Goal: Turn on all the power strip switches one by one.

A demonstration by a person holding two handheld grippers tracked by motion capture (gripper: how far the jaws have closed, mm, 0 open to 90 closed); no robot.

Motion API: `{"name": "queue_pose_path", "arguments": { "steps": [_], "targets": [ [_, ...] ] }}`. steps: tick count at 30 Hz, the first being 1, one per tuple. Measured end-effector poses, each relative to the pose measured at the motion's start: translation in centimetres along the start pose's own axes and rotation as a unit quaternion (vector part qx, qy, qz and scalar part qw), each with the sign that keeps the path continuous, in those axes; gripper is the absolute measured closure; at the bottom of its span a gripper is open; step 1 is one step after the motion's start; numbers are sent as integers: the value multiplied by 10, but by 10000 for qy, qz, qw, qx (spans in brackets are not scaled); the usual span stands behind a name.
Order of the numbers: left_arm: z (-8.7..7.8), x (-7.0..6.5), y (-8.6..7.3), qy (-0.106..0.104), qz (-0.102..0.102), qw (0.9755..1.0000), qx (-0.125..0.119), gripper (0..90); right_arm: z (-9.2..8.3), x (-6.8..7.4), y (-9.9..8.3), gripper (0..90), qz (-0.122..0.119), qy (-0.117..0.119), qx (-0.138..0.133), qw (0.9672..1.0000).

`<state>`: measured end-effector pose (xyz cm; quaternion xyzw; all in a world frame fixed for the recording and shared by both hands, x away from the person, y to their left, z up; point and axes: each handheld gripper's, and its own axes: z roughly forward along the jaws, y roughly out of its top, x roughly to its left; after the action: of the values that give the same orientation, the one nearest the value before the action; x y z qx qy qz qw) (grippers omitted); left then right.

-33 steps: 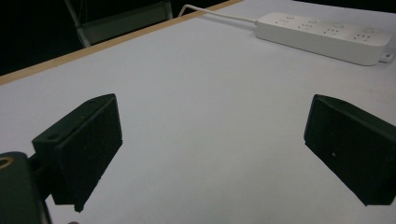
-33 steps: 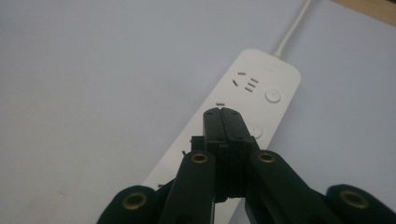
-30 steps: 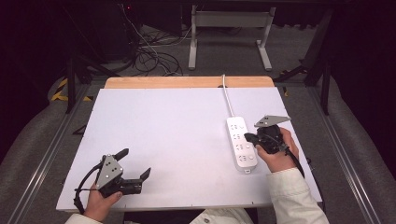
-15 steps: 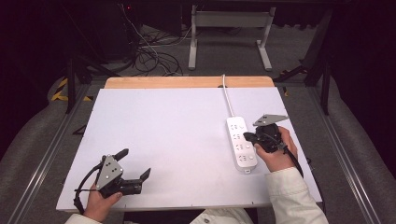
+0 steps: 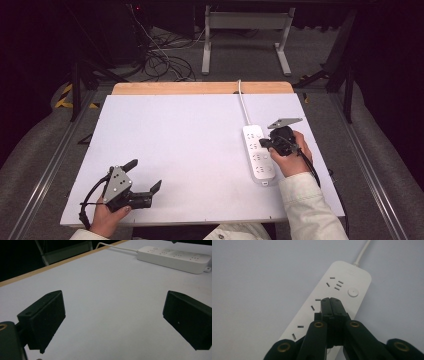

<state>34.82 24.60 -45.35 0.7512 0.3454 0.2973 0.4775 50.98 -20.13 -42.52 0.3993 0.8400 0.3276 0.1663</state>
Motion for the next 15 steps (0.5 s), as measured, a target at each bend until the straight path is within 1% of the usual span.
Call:
{"name": "queue_pose_path", "arguments": {
  "steps": [5,7,8,9,10,15],
  "targets": [
    [0,-1,0,-2,-30,10000,5,47,7,-5,-1,900,60,-76,75,9999],
    [0,0,0,1,8,10000,7,47,8,-6,-1,900,70,-95,97,9999],
    [0,-1,0,-3,-29,10000,7,47,9,-7,-1,900,68,-113,102,9999],
    [0,0,0,0,1,10000,5,47,11,-7,-2,900,50,-135,116,9998],
    [0,-1,0,-2,-30,10000,5,48,12,-7,-2,900,58,-144,114,9998],
    [0,0,0,9,-16,10000,1,47,17,-9,-3,900,6,-228,150,9996]
  ]
}}
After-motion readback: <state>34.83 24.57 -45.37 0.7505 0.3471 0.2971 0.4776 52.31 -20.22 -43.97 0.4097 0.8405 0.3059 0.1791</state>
